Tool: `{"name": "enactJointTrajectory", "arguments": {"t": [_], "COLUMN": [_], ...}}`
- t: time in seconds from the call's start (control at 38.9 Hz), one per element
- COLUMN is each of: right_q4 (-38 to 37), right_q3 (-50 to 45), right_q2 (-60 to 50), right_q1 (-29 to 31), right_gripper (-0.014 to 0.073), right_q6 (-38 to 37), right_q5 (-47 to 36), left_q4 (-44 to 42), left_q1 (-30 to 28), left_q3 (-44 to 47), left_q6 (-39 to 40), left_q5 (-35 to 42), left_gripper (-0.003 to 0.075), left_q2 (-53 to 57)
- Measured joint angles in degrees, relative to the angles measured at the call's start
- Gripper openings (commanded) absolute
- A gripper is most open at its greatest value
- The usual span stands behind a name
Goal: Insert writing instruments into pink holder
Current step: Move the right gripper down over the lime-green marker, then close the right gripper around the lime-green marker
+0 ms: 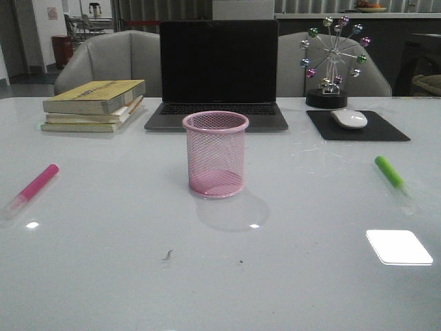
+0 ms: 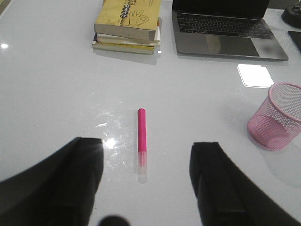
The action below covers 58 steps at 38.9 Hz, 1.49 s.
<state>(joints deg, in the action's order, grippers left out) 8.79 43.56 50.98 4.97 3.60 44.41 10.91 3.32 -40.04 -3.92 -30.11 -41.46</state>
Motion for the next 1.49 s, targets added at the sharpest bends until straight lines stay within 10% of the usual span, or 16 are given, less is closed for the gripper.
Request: {"name": "enactJointTrajectory", "arguments": {"t": [0.69,1.49], "right_q4": [3.7,4.4], "right_q3": [21.9,34.7], "right_q2": [32.6,55.8], "right_q1": [-0.1,-5.4], "right_gripper": [0.0389,0.0429], "right_q6": [3.3,3.3], "right_q5": [-1.0,-4.3], "left_q4": [0.0,0.0], "left_q1": [0.0,0.0], "left_q3": [0.0,0.0], "left_q6": [0.0,0.0], "left_q5": [0.0,0.0], "left_gripper": [0.0461,0.0236], "left_q2": [0.0,0.0]}}
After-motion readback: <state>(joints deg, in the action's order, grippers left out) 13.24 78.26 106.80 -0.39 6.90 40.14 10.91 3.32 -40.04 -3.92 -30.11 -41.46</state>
